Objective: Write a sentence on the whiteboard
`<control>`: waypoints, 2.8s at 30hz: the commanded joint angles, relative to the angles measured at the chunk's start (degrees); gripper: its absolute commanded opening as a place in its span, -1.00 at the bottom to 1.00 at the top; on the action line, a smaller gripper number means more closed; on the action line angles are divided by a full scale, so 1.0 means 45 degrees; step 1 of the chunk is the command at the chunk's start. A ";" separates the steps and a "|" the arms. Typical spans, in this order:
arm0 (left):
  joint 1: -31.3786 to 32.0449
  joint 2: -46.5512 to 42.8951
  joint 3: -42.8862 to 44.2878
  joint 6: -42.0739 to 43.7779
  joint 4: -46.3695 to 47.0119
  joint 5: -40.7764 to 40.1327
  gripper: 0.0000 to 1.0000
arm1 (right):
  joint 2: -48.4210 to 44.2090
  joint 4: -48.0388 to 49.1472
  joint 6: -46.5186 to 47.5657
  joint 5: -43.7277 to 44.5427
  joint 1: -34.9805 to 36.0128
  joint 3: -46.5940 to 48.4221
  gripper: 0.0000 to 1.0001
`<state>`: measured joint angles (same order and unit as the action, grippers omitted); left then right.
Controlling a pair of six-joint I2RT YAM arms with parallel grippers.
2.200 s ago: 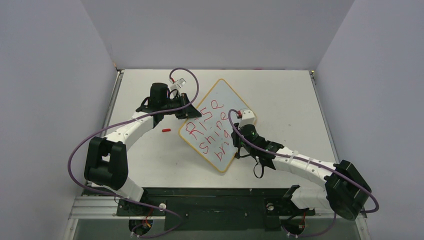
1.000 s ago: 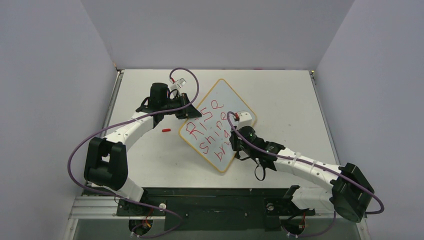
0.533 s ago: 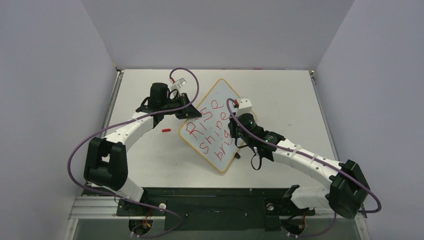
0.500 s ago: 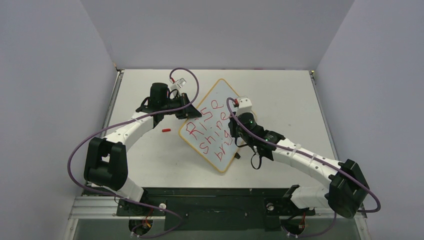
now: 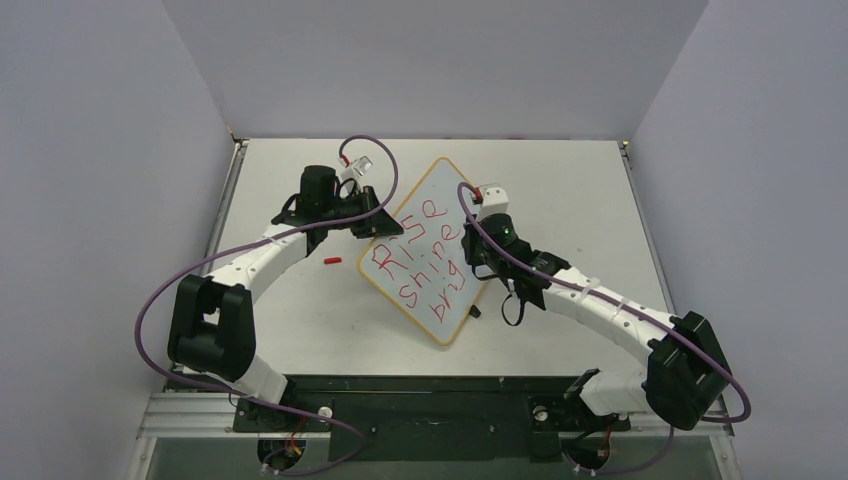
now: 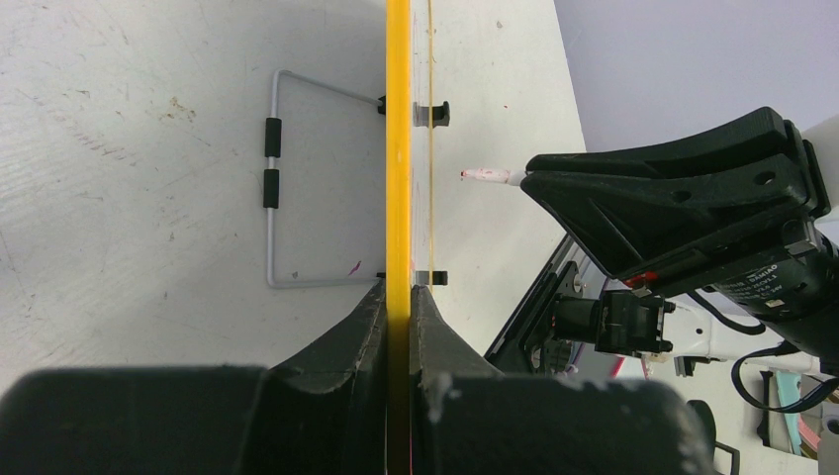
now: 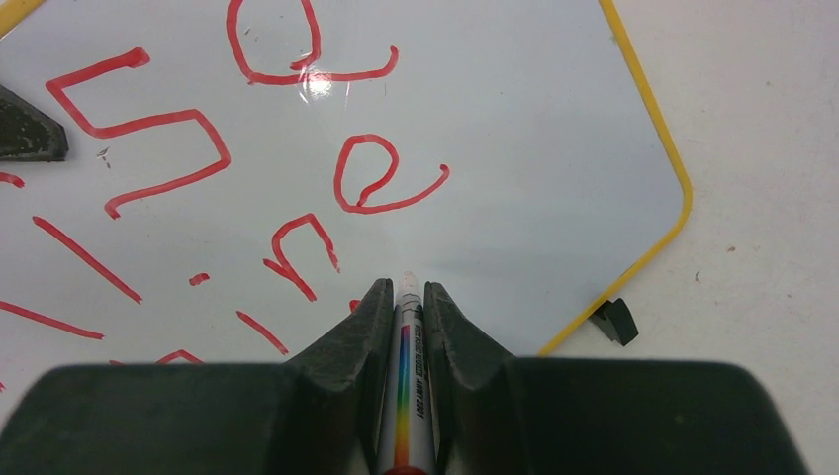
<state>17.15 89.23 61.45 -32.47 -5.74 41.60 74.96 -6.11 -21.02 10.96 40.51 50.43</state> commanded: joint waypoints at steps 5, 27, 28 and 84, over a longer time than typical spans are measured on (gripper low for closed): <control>-0.0117 -0.0751 0.0296 0.0553 0.0627 -0.0212 -1.00 | -0.0554 0.0541 0.0299 -0.0591 -0.0625 0.0102 -1.00; -0.0119 -0.0777 0.0309 0.0481 0.0648 -0.0124 -1.00 | 0.0783 0.1713 -0.0284 -0.2225 -0.0682 0.0288 -1.00; -0.0119 -0.0793 0.0299 0.0479 0.0659 -0.0124 -1.00 | 0.0823 0.1740 -0.0279 -0.2223 -0.0673 0.0263 -1.00; -0.0119 -0.0865 0.0216 0.0484 0.0667 -0.0125 -1.00 | 0.0743 0.1518 -0.0693 -0.1919 -0.0567 -0.0746 -1.00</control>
<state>16.78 88.18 61.45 -32.29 -6.33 41.10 76.36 -0.34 -24.38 4.01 37.50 43.88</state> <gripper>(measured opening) 0.040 0.101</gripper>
